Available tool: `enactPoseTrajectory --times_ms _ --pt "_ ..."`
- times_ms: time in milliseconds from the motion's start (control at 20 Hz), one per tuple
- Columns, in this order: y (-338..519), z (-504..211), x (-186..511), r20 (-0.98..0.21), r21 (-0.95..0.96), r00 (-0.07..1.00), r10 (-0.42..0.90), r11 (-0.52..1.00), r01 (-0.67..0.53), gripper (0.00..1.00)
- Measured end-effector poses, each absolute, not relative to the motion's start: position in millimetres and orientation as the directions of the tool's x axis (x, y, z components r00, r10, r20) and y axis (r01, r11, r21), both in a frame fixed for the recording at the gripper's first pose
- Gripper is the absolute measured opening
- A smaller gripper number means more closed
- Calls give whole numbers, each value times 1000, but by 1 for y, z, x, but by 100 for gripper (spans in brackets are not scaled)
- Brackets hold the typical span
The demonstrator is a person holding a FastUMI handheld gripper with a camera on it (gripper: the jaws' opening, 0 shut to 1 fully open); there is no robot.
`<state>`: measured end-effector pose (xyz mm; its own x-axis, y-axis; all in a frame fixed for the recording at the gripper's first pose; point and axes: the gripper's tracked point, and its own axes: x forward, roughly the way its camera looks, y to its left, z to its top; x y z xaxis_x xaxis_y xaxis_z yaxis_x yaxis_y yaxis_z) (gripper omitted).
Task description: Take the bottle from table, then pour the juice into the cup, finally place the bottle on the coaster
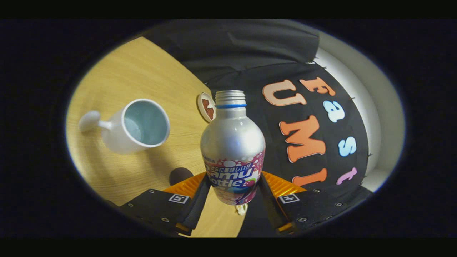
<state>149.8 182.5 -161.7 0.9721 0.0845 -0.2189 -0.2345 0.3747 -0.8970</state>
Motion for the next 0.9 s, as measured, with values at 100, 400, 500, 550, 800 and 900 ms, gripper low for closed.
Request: enactPoseTrajectory --times_ms 100,400,500,550,800,900 --pt "178 -153 160 -204 -839 976 79 499 -216 76" --pt "173 -143 176 -190 -577 976 102 793 -195 76" --pt "173 -148 178 -215 -477 969 123 852 -214 76" --pt "174 -149 180 -226 -428 965 134 876 -222 76" --pt "174 -173 190 -276 -234 947 165 944 -232 76" --pt "173 -184 203 -301 -193 941 153 957 -218 76"
